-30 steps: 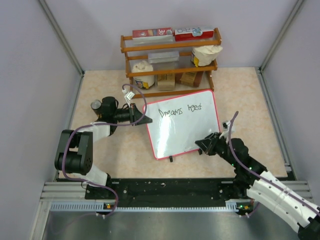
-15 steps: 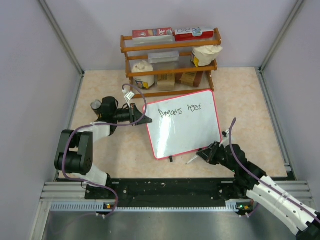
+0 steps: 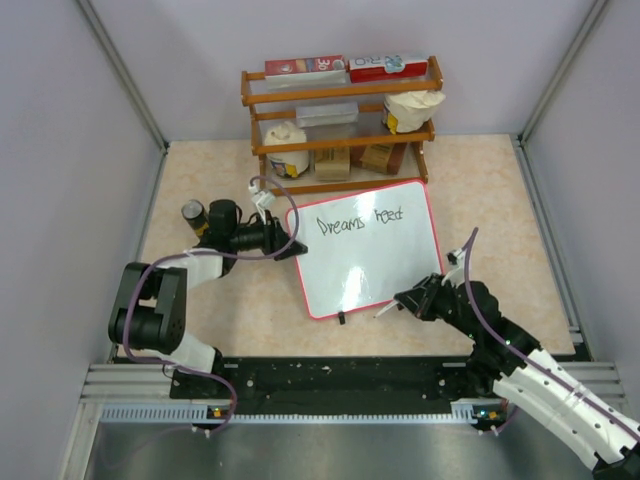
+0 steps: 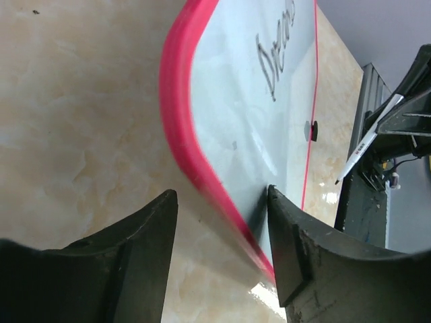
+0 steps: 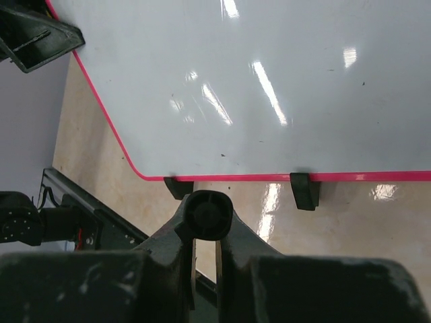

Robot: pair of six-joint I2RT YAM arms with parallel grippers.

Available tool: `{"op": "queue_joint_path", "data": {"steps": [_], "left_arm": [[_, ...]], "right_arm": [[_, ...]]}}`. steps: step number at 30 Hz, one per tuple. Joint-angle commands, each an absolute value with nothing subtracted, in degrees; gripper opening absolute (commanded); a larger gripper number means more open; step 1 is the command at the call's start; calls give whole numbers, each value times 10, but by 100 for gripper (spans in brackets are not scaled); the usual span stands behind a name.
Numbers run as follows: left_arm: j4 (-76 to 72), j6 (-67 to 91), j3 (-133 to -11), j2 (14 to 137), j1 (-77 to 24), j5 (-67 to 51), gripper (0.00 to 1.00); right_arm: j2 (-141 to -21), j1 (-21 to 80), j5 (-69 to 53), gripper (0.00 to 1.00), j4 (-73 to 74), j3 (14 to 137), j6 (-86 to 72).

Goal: Write a sentence on the whiteboard
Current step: Place the whiteboard at the center of the board, then hold the whiteboard at the center of the board.

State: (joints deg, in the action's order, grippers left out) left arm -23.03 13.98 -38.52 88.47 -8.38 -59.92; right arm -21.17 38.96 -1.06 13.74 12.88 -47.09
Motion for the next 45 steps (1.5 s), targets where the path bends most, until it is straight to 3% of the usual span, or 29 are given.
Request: {"op": "queue_joint_path", "data": {"steps": [1, 2, 3, 4, 5, 18, 24, 29, 36, 45], "left_arm": [[-243, 107, -367, 846, -85, -570, 64], [-244, 107, -364, 842, -85, -566, 66], [-245, 107, -357, 831, -85, -557, 84], [-245, 107, -352, 824, -85, -549, 95], [-243, 106, -347, 815, -85, -540, 99], [-206, 141, -235, 574, -85, -376, 99], [-150, 141, -189, 408, -85, -126, 99], [-328, 122, -68, 311, -85, 44, 99], [-530, -10, 16, 413, -85, 164, 99], [-756, -20, -18, 684, -84, 155, 99]], "right_arm": [[-214, 395, -2, 0, 136, 158, -456], [-214, 394, -2, 0, 136, 160, -456], [-214, 394, -2, 0, 136, 163, -455], [-214, 395, 10, 0, 136, 163, -453], [-215, 394, 12, 0, 136, 165, -449], [-230, 395, 23, 0, 135, 182, -424], [-244, 394, 33, 0, 131, 206, -400], [-251, 394, 35, 0, 127, 217, -386], [-260, 394, 44, 0, 125, 228, -375], [-274, 395, 46, 0, 118, 239, -362]]}}
